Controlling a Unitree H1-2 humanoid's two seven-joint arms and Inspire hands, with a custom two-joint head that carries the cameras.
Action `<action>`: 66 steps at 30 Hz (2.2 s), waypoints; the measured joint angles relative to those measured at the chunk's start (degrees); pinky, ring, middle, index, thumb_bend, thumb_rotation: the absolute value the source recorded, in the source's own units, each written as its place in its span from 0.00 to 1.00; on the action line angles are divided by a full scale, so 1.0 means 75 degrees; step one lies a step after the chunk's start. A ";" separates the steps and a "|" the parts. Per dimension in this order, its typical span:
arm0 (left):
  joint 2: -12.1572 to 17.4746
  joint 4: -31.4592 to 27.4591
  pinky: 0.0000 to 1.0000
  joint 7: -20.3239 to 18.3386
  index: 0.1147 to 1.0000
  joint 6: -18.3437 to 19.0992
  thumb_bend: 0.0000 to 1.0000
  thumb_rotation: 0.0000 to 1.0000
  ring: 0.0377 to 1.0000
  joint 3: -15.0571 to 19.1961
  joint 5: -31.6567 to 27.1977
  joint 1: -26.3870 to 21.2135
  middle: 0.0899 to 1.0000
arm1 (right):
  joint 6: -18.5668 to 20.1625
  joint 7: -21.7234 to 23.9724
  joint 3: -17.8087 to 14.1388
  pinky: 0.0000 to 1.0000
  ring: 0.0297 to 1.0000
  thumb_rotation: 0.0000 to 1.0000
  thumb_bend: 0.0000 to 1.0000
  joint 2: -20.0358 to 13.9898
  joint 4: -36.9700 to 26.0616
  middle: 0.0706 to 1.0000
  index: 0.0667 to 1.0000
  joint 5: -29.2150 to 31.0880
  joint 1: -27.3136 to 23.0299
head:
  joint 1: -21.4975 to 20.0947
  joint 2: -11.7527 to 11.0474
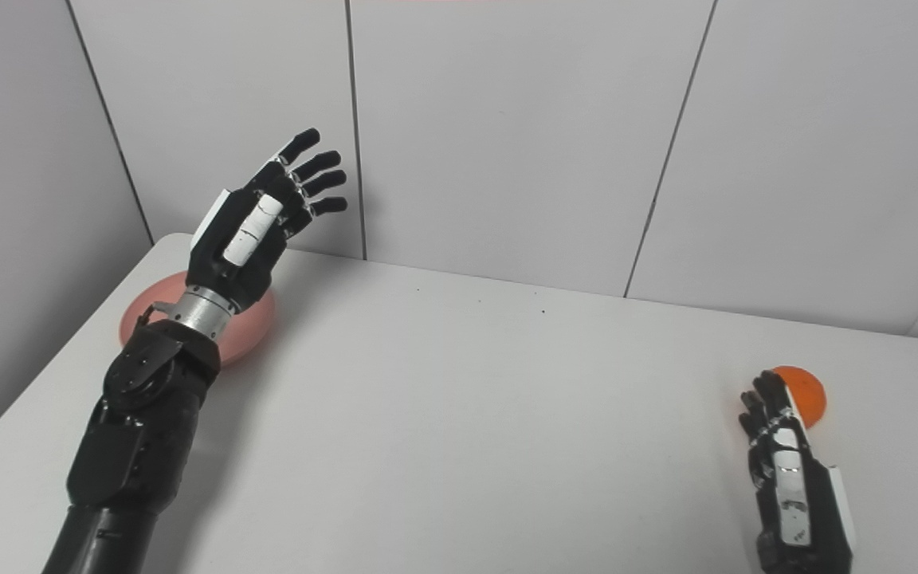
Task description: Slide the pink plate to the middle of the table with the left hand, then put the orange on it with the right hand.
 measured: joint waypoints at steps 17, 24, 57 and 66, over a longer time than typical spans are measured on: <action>0.0812 0.1105 0.76 -0.0028 0.94 -0.0078 0.97 0.64 0.85 0.0608 0.0005 -0.0170 0.85 | 0.0039 0.0056 0.0288 0.98 0.95 0.90 0.76 0.0066 -0.0372 0.95 0.92 -0.0050 0.0252 | -0.0094 0.0070; 0.1038 0.2059 0.82 -0.0026 0.91 -0.0397 0.99 0.65 0.88 0.0909 0.0010 -0.0337 0.86 | 0.0039 0.0056 0.0347 0.97 0.95 0.90 0.77 0.0067 -0.0389 0.95 0.93 -0.0055 0.0267 | 0.0000 0.0024; 0.2063 0.4547 0.91 -0.0162 0.95 -0.1304 0.95 0.59 0.92 0.1327 0.0165 -0.0546 0.91 | 0.0111 0.0151 0.0348 0.99 0.95 0.92 0.72 0.0025 -0.0388 0.96 0.93 0.0012 0.0285 | 0.0176 0.0047; 0.2062 0.5242 0.84 -0.0211 0.99 -0.1748 1.00 0.63 0.88 0.1095 0.0423 -0.0548 0.91 | 0.0118 0.0151 0.0351 0.97 0.94 0.92 0.73 0.0027 -0.0387 0.95 0.93 0.0009 0.0284 | 0.0141 0.0047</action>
